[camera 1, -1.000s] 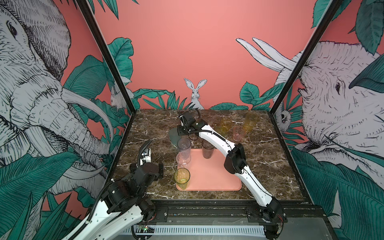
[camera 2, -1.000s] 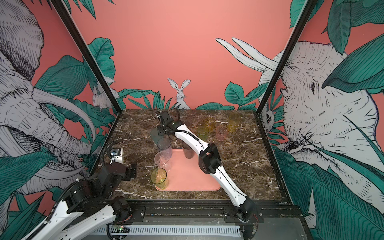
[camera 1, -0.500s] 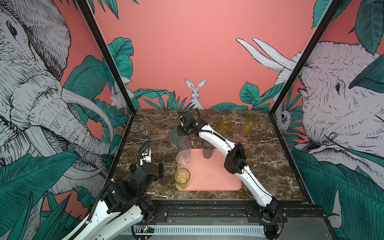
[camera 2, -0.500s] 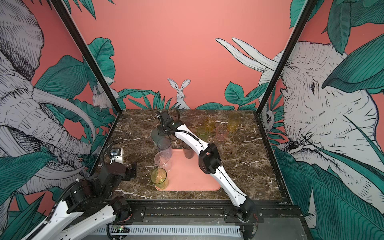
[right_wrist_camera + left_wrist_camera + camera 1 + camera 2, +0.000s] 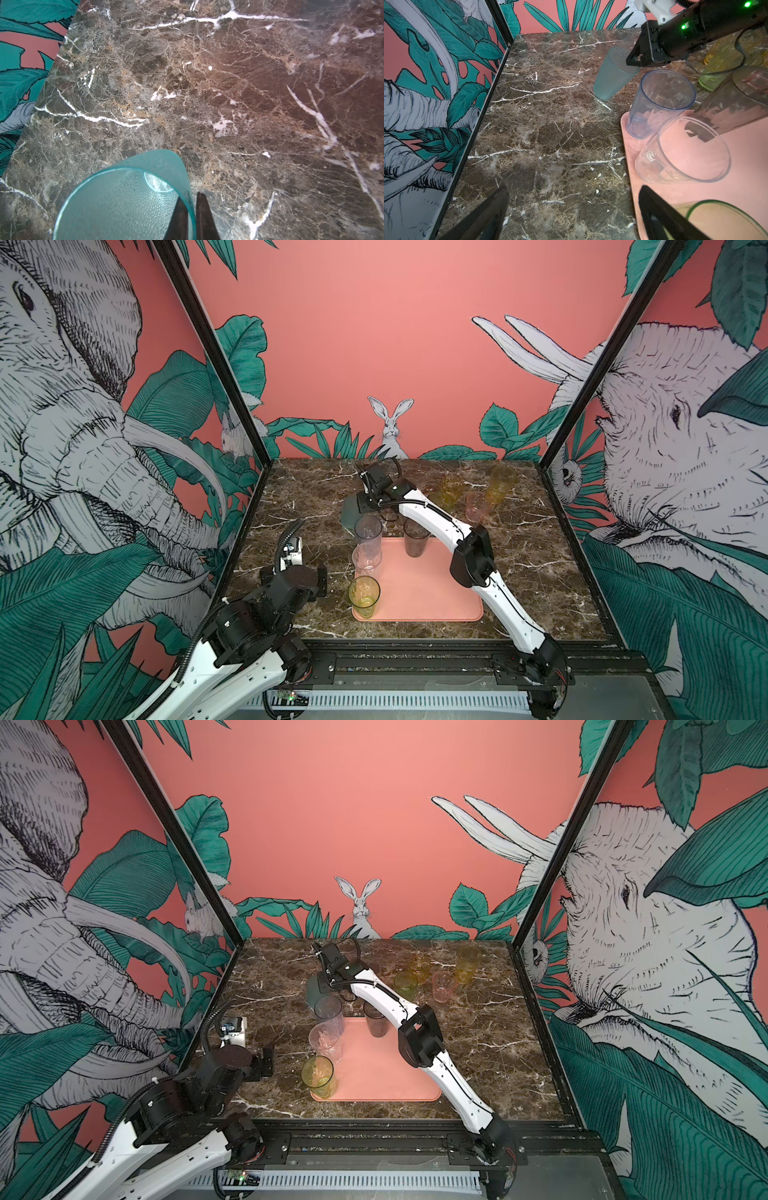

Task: Place the glasses into the tray
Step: 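Lift the teal frosted glass off the table with the right gripper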

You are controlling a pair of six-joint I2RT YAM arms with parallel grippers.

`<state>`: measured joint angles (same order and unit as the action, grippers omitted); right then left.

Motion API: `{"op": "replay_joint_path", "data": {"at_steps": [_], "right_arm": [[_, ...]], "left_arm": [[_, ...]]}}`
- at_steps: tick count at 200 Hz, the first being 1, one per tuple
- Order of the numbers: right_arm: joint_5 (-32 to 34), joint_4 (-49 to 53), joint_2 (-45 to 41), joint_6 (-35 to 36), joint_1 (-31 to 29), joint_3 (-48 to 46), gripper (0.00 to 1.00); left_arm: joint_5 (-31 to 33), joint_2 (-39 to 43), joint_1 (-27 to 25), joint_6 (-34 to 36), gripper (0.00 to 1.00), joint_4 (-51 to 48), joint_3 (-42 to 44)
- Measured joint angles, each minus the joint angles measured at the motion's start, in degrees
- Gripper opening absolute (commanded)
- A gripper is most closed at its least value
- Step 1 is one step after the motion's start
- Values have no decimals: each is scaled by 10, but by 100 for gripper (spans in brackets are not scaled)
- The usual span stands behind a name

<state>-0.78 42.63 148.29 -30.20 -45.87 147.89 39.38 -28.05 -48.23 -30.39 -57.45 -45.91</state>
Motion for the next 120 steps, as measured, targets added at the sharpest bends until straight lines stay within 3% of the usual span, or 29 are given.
{"op": "replay_joint_path", "data": {"at_steps": [120], "right_arm": [[17,30,-146,56,28,-22,0]], "left_arm": [[0,2,0,0,98,0,0]]}}
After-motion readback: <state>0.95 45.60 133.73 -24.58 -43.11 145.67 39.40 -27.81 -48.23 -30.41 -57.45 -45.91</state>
